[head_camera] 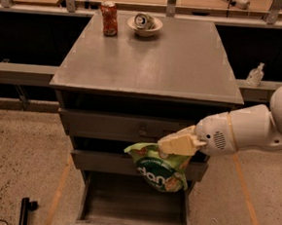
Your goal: Place green rice chip bag into bottom drawer
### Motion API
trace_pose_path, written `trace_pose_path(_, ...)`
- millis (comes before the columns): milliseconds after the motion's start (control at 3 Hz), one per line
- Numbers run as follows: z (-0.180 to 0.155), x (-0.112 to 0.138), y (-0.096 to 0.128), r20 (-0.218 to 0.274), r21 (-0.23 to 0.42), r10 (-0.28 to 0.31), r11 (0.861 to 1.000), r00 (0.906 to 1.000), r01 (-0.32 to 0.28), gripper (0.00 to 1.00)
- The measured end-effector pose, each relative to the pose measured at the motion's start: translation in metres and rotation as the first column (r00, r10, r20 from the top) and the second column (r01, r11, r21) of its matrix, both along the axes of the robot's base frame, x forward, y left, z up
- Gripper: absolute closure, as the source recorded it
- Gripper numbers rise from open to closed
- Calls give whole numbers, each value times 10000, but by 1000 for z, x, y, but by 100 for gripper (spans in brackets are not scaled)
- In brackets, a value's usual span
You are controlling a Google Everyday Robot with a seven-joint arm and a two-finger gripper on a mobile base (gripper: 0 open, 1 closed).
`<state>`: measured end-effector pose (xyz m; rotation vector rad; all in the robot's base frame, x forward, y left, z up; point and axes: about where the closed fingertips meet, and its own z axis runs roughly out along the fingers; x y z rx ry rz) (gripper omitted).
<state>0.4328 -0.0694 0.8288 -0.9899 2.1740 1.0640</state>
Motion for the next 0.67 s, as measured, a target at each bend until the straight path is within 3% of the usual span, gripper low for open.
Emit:
trace_pose_path(333,-81,21,15,-608,1083,-650,9916,9960,713,100)
trace_pose_path(667,-153,49,26,-551,1389,-1069,9838,9927,1137,100)
